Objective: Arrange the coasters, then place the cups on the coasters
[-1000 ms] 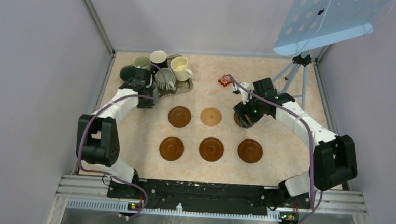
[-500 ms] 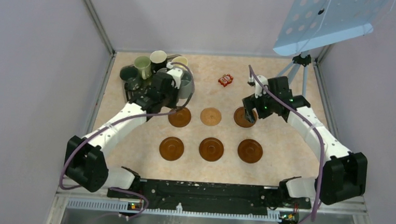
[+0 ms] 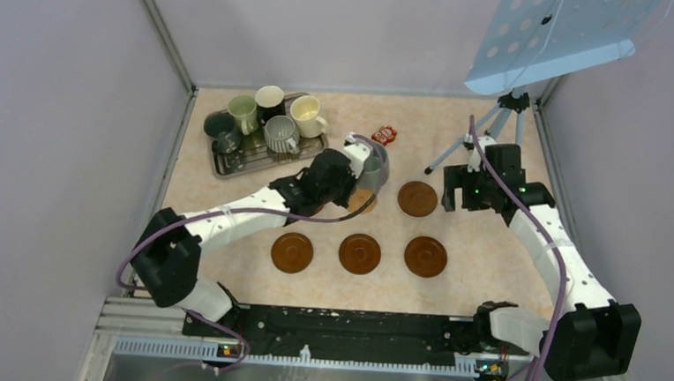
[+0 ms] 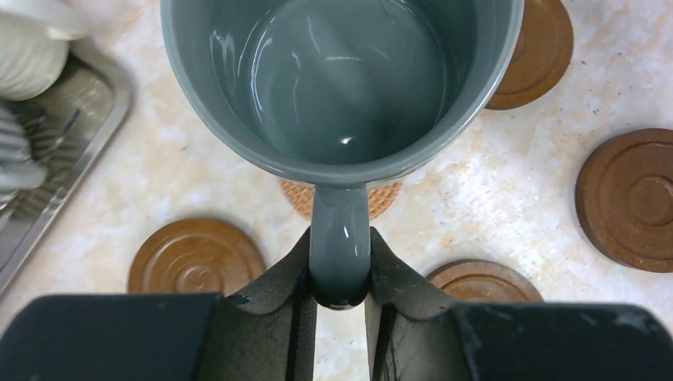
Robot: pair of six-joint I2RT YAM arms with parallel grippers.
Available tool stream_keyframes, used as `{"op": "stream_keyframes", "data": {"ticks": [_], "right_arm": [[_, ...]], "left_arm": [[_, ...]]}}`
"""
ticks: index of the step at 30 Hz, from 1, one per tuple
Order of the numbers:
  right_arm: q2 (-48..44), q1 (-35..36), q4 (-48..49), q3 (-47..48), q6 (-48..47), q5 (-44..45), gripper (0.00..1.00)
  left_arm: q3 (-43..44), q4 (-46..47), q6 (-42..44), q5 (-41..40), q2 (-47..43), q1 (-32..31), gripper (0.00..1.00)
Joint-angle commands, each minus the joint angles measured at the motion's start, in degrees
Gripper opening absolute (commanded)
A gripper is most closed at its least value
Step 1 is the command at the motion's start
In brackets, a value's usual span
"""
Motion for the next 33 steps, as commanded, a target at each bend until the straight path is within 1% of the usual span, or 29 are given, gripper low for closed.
{"op": "stream_keyframes", "data": {"ticks": [1,5,11,19,26,33], "right_arm": [[-1.7,-2.9,1.4,-0.4,7.4,3.3,0.88],[-3.5,-3.0,2.3,-1.8,8.7,4.9,0.88],[-5.1,-3.1,3.8,-3.3,11.3,8.5,0.88],[-6.4,-3.1,3.6,-4.5,12.3,10.8,0.88],[-6.5,-3.2,3.6,-4.9,11.7,11.5,0.88],[-6.5,-3.2,3.4,-5.0,11.4,12.3,0.88]], "left_arm": [[4.9,14.6,-1.0,-3.0,3.5,-4.0,0.00],[6.7,18.3,-0.7,-4.8,7.9,-7.5,0.00],[10.1,20.3,-2.4,-6.2,14.1,-10.3,0.00],[13.5,24.1,-1.1,-10.3,20.5,-13.9,0.00],[17.1,24.8,-1.0,-14.2,25.2,-15.2,0.00],[19.1,24.7,-2.1,-15.6,28.6,-15.2,0.00]]}}
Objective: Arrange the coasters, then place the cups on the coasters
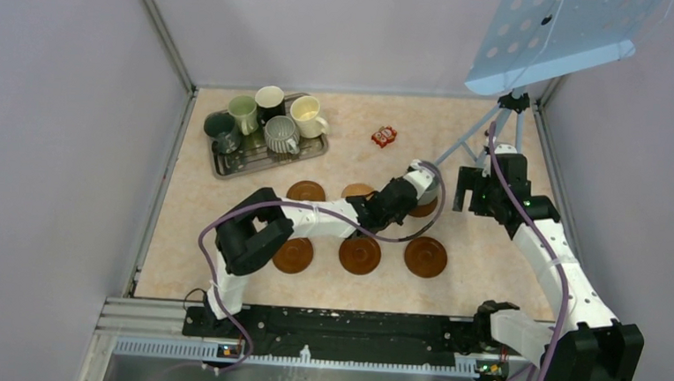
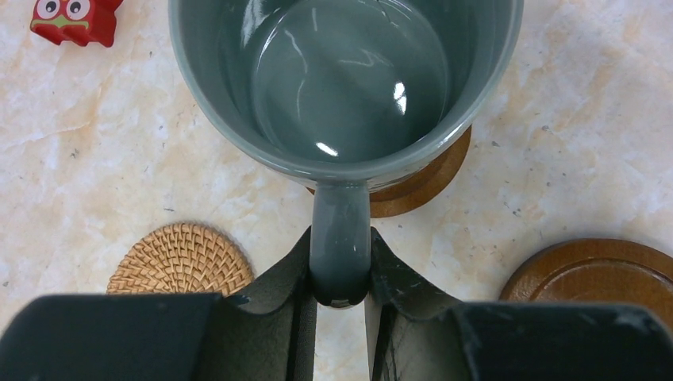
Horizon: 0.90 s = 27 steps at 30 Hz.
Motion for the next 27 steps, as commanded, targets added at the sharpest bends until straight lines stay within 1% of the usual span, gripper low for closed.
{"op": "stream_keyframes", "data": {"ticks": [1,7,16,21,25,27], "right_arm": [[-1.4,-0.5,1.3,-0.1,0.0,1.7,0.88],[-0.8,-0.4,1.6,-0.2,-0.1,2.8,0.88],[-0.7,-0.6,2.0,-1.0,-0.6,2.3,0.88],[-1.1,-0.6,1.8,-1.3,-0.6,1.8,0.88],[-1.5,-0.7,1.8,-1.5,-0.8,2.0,0.88],[-1.7,-0.7,1.8,-1.7,-0.7,1.9,0.88]], "left_arm": [[4.6,9.2,-1.1,-3.2,-0.1,-0.1,0.00],[5.1,6.7,-2.6,-3.0,0.8,-0.8,0.00],[4.9,5.3,-4.1,-3.5,1.7,-1.4,0.00],[5.6,2.9,-6.6,-5.1,3.5,-1.5,0.00],[5.1,1.5,-7.4,-4.6,3.4,-1.6,0.00],[5.2,1.1,-7.5,-4.7,3.6,-1.7,0.07]]}}
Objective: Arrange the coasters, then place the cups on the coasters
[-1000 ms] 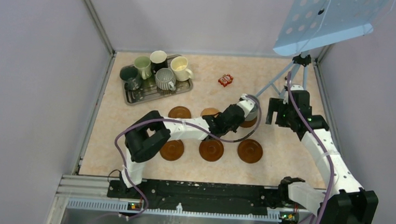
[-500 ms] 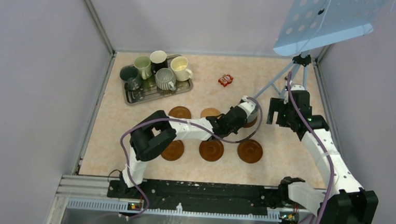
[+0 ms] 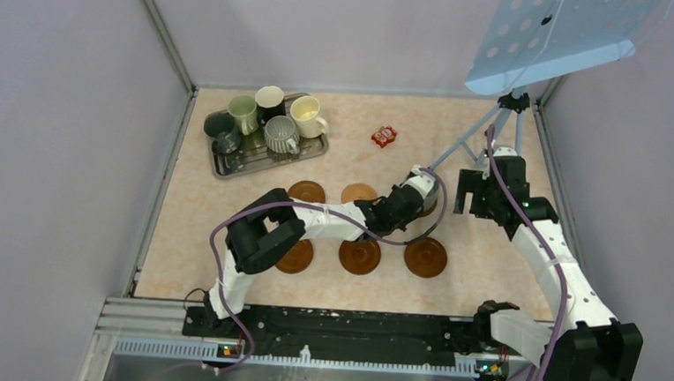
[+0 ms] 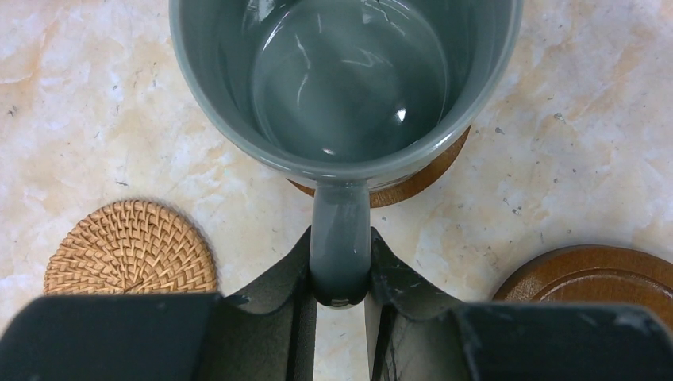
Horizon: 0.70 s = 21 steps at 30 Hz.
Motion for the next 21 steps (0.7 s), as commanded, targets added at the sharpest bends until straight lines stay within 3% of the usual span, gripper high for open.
{"op": "stream_keyframes", "data": {"ticks": [1,5,7,14,21], "right_arm": [[-1.7,-0.6,1.8,-0.6,-0.3,0.0,0.88],[-1.9,-0.5,1.9,-0.8,0.0,-0.3,0.88],[-2.0,-0.6,1.8,-0.8,-0.1,-0.2,0.88],[-2.1,-0.6,1.8,-0.9,-0.4,-0.2,0.88],[-2.1,-0.5,2.2,-0.6,-0.1,0.3,0.89]], "left_arm": [[3.1,3.7,-2.2,-2.5,-0.7,-0.3,0.12],[4.2,2.3,-2.9,-2.7,-0.2,-0.5,0.37],[4.4,2.0,-2.9,-2.6,-0.3,-0.5,0.44],[4.4,1.3,-3.5,-0.7,-1.8,-0.9,0.54],[3.4,1.6,-3.9,2.1,-3.0,-1.6,0.56]]}}
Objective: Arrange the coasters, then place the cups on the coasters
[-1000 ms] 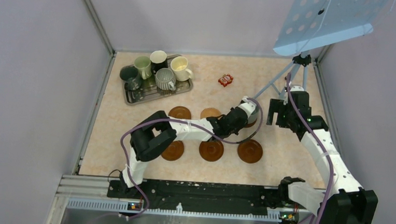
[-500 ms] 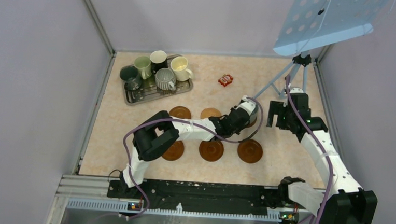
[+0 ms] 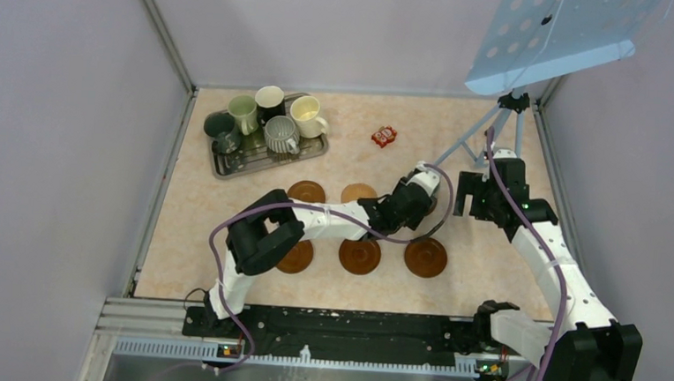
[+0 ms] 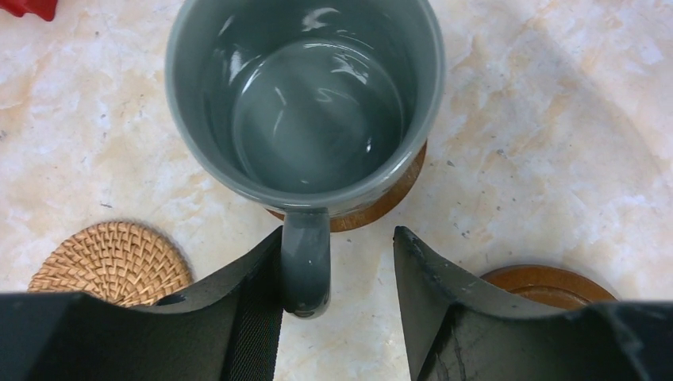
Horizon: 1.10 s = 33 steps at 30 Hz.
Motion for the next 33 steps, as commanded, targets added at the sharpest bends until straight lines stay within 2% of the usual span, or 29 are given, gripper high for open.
{"op": "stream_keyframes", "data": {"ticks": [1,9,12,17,20,24,26,29,33], "right_arm": [[-1.6,-0.4,2.1,0.4,0.0,0.4,0.89],[-2.1,-0.4,1.9,0.2,0.0,0.4,0.89],[-2.0,-0.5,2.0,0.2,-0.1,0.1,0.89],[-2.0,-0.5,2.3,0.8,-0.7,-0.2,0.90],[-1.7,-0.5,2.5,1.2,-1.0,-0.8,0.90],[-1.2,-0.5,2.5,1.7,-1.4,-1.3,0.90],[-0.9,-0.5,2.7,2.0,-1.6,-1.6,0.90],[-0.1,-0.5,2.9,2.4,-2.3,-2.1,0.91],[0.9,-0.5,3.4,2.7,-3.3,-2.8,0.92]], "left_arm": [[0.3,2.0,-1.4,2.5,-3.1,-0.8,0.56],[0.1,1.8,-2.3,3.8,-3.2,-1.0,0.56],[0.4,1.1,-2.4,0.7,-3.2,-0.9,0.58],[-2.2,-0.4,0.3,-2.0,-8.4,0.0,0.77],[-5.2,-1.3,2.7,-0.5,-14.2,0.8,0.97],[-7.9,-6.4,3.5,4.8,-22.3,3.8,0.99],[-8.6,-8.6,3.8,10.2,-26.1,6.6,0.99],[-8.4,-12.3,3.9,18.9,-30.6,13.4,0.99],[-5.6,-17.7,3.9,25.4,-32.5,22.6,0.99]]}}
